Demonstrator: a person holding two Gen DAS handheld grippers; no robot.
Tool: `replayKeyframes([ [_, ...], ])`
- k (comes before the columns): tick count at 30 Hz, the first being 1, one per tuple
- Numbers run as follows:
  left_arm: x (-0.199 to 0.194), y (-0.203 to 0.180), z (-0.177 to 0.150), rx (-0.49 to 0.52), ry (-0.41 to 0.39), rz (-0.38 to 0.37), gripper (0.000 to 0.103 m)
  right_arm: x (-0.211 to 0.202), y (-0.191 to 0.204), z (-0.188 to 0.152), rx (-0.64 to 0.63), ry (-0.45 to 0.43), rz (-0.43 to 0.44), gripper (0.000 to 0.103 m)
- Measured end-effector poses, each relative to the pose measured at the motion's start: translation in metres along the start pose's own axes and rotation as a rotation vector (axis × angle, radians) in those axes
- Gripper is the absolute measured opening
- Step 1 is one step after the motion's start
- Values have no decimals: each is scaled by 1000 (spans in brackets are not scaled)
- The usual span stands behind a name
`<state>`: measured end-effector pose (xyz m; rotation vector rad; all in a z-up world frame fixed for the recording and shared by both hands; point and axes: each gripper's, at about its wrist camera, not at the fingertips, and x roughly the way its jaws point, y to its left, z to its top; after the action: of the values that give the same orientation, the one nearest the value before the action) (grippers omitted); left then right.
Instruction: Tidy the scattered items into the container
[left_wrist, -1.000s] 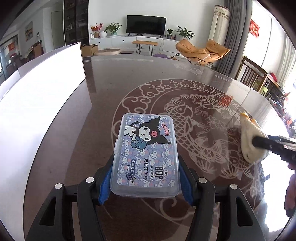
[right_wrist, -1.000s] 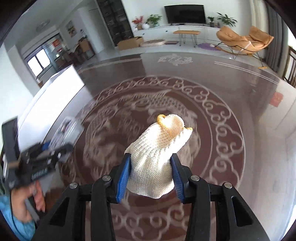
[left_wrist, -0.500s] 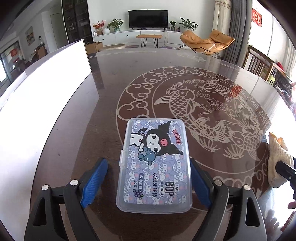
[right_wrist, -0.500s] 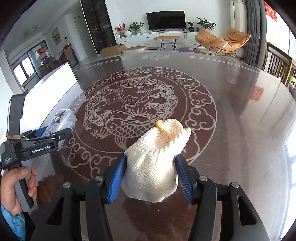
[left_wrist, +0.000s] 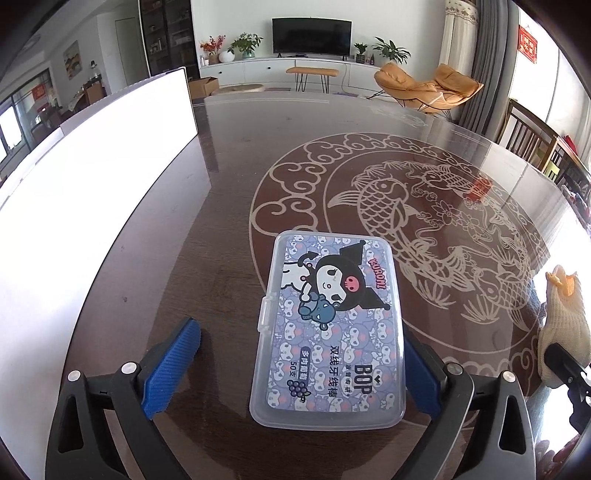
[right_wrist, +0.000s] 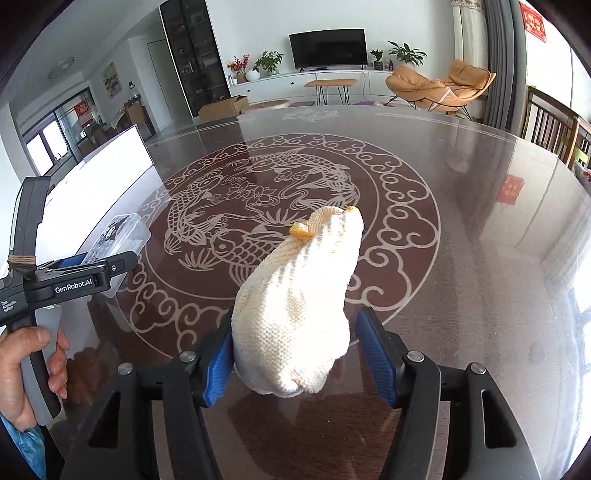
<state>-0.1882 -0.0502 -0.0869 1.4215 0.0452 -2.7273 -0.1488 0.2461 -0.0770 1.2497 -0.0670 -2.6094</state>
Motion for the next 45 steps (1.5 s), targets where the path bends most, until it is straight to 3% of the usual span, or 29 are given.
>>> replayKeyframes([
  [45,-3,-2,2,-2,2,-3,103,5,8,-1,-8,1,-7,64],
])
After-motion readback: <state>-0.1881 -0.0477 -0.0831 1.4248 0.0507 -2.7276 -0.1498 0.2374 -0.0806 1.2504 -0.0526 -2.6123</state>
